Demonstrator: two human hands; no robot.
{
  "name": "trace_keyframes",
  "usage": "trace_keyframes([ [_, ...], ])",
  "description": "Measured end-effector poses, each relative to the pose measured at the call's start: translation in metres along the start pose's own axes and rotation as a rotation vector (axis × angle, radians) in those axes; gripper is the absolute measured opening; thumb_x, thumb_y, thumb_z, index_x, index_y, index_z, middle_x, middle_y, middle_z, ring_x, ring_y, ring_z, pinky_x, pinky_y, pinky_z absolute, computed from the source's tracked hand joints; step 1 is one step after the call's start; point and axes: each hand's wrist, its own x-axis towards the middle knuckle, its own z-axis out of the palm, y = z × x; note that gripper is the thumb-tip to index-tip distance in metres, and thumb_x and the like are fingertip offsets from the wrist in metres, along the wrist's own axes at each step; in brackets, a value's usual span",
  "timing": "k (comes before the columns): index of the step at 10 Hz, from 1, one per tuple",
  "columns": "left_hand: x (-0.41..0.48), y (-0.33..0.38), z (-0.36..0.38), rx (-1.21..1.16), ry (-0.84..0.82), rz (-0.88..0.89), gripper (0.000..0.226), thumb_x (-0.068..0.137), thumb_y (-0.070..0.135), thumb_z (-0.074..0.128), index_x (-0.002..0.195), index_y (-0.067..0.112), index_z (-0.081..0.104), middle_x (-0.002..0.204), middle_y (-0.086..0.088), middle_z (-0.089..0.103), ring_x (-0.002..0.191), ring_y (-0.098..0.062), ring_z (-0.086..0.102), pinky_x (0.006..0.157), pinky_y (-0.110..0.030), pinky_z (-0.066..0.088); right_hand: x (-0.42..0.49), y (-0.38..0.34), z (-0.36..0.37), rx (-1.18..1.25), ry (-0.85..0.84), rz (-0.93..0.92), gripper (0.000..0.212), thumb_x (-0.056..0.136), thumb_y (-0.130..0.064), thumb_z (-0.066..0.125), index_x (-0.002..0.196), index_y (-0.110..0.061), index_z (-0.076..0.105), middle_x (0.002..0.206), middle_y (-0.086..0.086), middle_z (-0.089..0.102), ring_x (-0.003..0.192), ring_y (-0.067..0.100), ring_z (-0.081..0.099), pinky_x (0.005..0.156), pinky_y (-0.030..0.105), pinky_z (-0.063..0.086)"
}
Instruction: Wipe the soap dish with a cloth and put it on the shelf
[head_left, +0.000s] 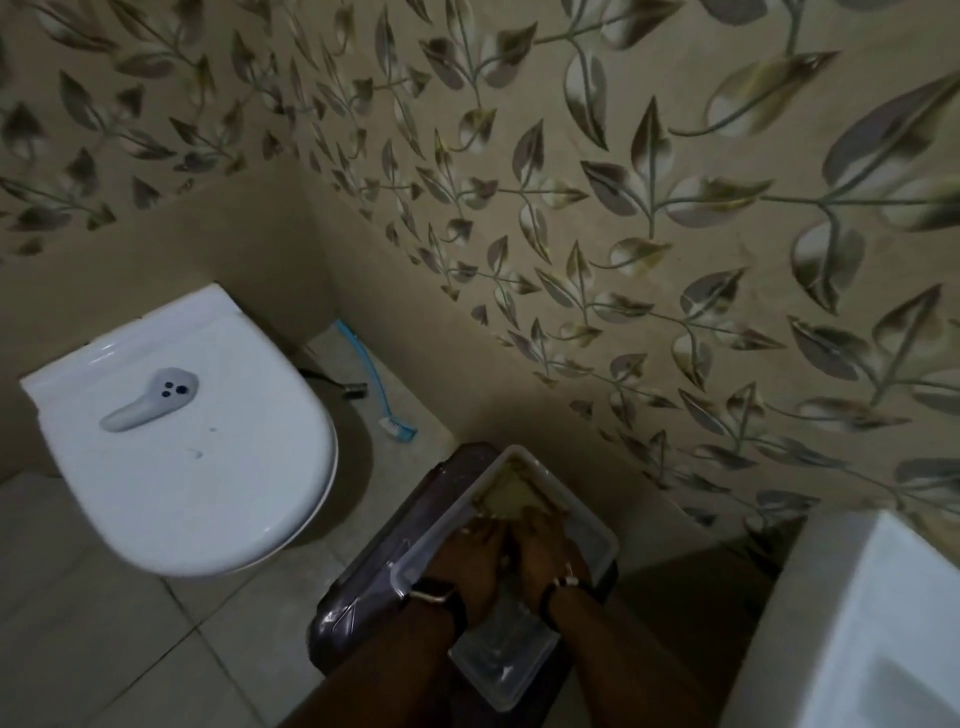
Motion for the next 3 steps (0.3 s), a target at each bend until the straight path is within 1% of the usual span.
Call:
trace_keyframes([
  [1,0.003,-0.004,-0.002,0.005,0.107,0.107,0.049,0.107,0.034,0.033,0.155,0.026,0.030,0.162,0.003,0.031,0.148,-0.016,0.029,0.123,-0.034,0.021,0.000,0.002,-0.003,-0.062,0.008,-0.031,0.044,0.104,-0.038,0.039,0.144,-0.023,0.046,0.158,0.001,0.036,0.144,0.023,0.034,0.120,0.042,0.027],
  [2,-0.008,0.008,-0.032,-0.053,0.149,0.163,0.055,0.103,0.044,0.034,0.155,0.028,0.028,0.163,0.005,0.027,0.150,-0.018,0.026,0.124,-0.035,0.018,-0.010,-0.006,-0.020,-0.103,0.081,-0.046,0.050,0.104,-0.042,0.028,0.151,-0.026,0.037,0.160,0.000,0.033,0.148,0.023,0.029,0.122,0.039,0.021],
  [3,-0.021,0.026,-0.056,-0.061,0.191,0.286,0.059,0.104,0.041,0.039,0.156,0.027,0.017,0.162,0.008,0.011,0.151,-0.012,0.010,0.121,-0.024,0.003,-0.023,-0.008,-0.034,-0.124,0.228,-0.061,0.075,0.088,-0.051,0.004,0.157,-0.026,0.024,0.166,0.000,0.019,0.154,0.025,0.013,0.124,0.039,0.002],
])
